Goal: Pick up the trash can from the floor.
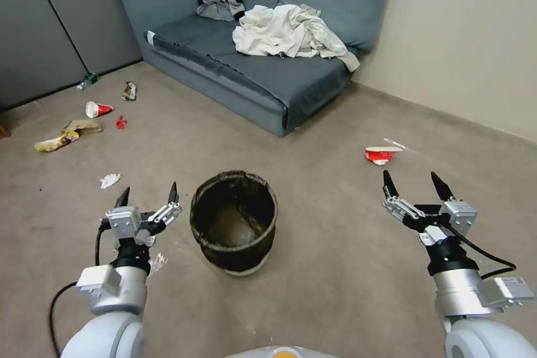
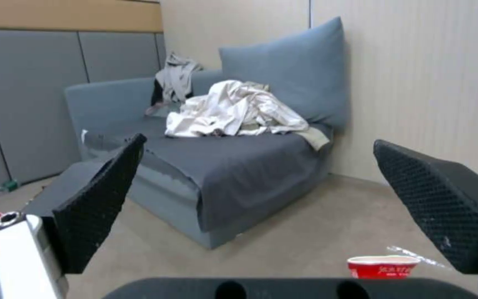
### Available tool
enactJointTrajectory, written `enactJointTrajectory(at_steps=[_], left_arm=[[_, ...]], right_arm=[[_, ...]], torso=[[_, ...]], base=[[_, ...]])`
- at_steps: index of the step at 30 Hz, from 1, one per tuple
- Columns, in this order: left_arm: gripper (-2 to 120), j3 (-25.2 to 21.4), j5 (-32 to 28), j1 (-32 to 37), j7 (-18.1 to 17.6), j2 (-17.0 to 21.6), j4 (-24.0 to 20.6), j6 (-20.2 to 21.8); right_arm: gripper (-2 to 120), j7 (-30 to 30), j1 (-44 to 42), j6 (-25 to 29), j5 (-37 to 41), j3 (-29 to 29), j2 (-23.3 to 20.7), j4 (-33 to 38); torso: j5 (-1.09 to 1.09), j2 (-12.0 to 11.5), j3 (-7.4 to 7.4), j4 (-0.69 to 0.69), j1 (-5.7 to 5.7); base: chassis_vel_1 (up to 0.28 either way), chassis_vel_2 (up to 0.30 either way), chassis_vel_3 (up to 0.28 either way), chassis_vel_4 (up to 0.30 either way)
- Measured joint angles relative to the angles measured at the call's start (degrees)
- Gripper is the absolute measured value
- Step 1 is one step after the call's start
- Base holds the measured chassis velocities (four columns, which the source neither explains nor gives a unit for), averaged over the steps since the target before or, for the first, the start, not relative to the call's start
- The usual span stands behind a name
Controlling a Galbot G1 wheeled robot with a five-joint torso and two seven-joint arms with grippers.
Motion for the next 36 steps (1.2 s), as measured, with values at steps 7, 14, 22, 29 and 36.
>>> enactJointTrajectory(at_steps=[7,14,22,29,36], left_arm=[[100,3.9,-12.8,-3.5,-5.9,3.0,0.7,11.9],[100,6.0,-13.5,-4.7,-9.0,2.0,2.8,14.9],[100,7.0,-17.2,-7.3,-12.3,2.4,7.9,17.6],[97,8.8,-22.9,-9.8,-16.8,1.9,10.5,21.2],[79,9.3,-24.4,-10.5,-18.9,1.4,11.3,22.5]], right_arm=[[100,-0.2,-0.1,0.1,-0.3,0.0,0.0,-0.1],[100,-0.3,-0.1,0.2,-0.3,0.3,0.0,-0.1],[100,-0.5,0.0,0.3,-0.3,0.2,0.0,-0.5],[100,-0.5,0.0,0.5,-0.3,0.3,-0.2,-0.7],[100,-0.4,0.0,0.7,-0.2,0.4,-0.5,-0.9]], torso=[[-0.07,0.0,0.0,0.01,0.0],[-0.04,0.0,0.0,0.02,0.0],[-0.04,0.0,0.0,0.02,0.0],[-0.04,0.0,0.0,0.01,0.0],[-0.04,0.0,0.0,0.01,0.0]], base=[[-0.035,0.022,0.026,-0.031],[0.0,0.0,0.0,0.0],[0.0,0.0,0.0,0.0],[0.0,0.0,0.0,0.0],[0.0,0.0,0.0,0.0]])
